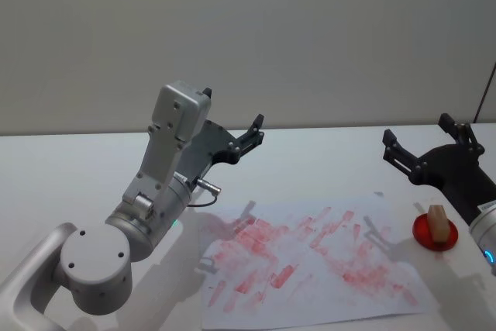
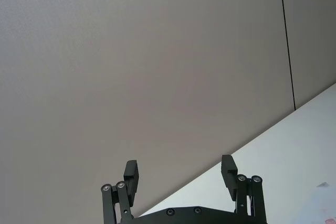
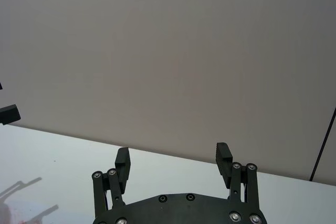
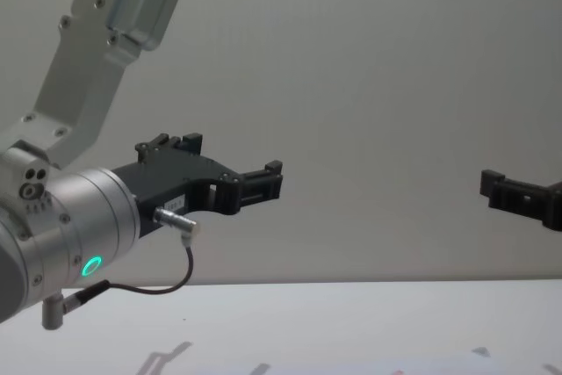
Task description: Use the one hand to pick up the stamp and affix it onto the A4 paper.
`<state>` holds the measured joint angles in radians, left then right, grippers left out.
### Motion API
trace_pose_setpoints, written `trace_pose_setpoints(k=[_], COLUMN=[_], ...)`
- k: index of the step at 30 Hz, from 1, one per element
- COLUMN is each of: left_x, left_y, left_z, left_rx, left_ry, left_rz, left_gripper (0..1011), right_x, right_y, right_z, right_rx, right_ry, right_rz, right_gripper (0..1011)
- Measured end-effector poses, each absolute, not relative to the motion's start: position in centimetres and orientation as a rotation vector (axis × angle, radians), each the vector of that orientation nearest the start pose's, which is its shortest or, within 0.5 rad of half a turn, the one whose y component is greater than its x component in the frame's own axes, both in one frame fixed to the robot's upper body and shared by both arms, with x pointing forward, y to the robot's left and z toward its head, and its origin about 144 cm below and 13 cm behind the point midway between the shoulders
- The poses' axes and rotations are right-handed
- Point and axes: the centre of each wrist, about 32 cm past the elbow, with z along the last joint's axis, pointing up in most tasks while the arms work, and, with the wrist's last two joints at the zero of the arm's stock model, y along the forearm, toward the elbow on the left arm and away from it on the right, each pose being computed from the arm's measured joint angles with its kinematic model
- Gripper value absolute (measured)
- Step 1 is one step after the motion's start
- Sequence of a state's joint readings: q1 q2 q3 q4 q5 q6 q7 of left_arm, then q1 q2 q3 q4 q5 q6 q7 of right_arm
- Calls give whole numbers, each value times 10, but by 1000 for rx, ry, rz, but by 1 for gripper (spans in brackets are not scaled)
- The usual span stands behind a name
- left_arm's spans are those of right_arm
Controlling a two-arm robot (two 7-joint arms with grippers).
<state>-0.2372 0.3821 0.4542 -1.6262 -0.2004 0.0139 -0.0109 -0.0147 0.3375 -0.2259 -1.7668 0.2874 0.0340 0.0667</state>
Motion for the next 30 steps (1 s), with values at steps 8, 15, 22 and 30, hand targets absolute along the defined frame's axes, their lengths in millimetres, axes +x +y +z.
trace_pose_setpoints(k=[8, 15, 22, 30], left_x=[492, 492, 492, 492], left_y=[198, 198, 198, 198], left_z=[1204, 1204, 1204, 1204], left_rx=[61, 61, 61, 61], left_ry=[-268, -268, -268, -268], left_rz=[1124, 1124, 1124, 1124], left_gripper=[1001, 1001, 1001, 1001], right_x=[443, 443, 443, 443], right_y=[-237, -237, -237, -237], right_z=[1189, 1189, 1189, 1189], right_rx=[26, 26, 26, 26], right_ry=[-75, -75, -75, -75], right_rz=[-1229, -1230, -1229, -1229], right_gripper=[1001, 1001, 1001, 1001])
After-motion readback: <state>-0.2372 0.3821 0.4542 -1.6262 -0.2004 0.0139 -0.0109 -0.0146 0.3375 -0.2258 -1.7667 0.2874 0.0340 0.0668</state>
